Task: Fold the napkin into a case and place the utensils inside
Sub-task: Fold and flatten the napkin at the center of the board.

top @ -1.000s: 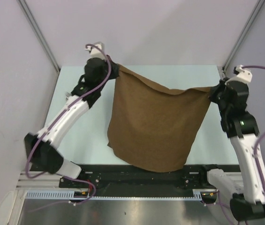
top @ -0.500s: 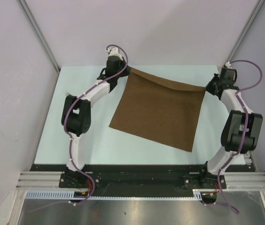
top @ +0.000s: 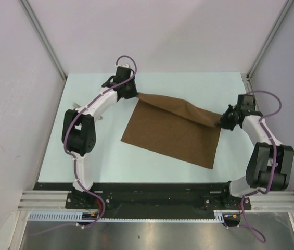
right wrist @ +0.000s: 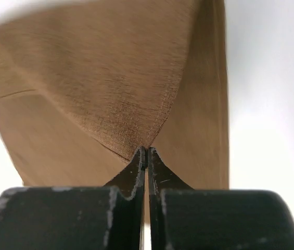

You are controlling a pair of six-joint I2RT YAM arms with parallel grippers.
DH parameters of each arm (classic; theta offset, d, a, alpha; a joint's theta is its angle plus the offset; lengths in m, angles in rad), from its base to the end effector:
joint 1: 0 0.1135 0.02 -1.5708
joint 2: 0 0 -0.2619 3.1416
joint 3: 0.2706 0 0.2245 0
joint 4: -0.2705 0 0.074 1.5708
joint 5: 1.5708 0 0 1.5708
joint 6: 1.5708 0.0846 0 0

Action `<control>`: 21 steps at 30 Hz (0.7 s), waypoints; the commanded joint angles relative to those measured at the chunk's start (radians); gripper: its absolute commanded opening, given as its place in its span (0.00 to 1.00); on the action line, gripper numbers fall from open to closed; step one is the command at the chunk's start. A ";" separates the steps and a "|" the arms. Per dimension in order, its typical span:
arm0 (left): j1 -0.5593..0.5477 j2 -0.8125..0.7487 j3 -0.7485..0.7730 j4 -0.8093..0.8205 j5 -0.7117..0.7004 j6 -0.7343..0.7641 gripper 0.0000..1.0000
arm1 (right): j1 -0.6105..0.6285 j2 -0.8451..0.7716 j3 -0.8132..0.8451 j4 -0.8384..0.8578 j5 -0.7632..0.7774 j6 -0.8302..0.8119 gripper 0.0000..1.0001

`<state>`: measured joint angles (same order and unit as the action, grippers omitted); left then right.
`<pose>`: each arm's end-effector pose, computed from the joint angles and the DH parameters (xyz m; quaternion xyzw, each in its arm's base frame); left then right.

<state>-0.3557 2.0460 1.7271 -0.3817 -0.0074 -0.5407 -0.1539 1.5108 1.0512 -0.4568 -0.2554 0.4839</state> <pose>0.4552 -0.1684 0.2333 -0.0853 0.9028 -0.1797 0.3814 0.3192 -0.0279 0.2091 0.2556 0.9047 0.1713 0.2947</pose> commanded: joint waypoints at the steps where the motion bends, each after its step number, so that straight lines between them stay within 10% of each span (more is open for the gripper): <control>1: 0.004 -0.131 -0.130 -0.229 -0.060 0.085 0.00 | 0.022 -0.113 -0.169 -0.132 -0.010 0.038 0.00; 21: 0.000 -0.285 -0.483 -0.167 -0.082 0.111 0.00 | 0.132 -0.284 -0.411 -0.224 0.142 0.162 0.00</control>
<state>-0.3557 1.8191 1.2526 -0.5644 -0.0757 -0.4351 -0.0315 1.2190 0.6762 -0.6353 -0.1787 0.5892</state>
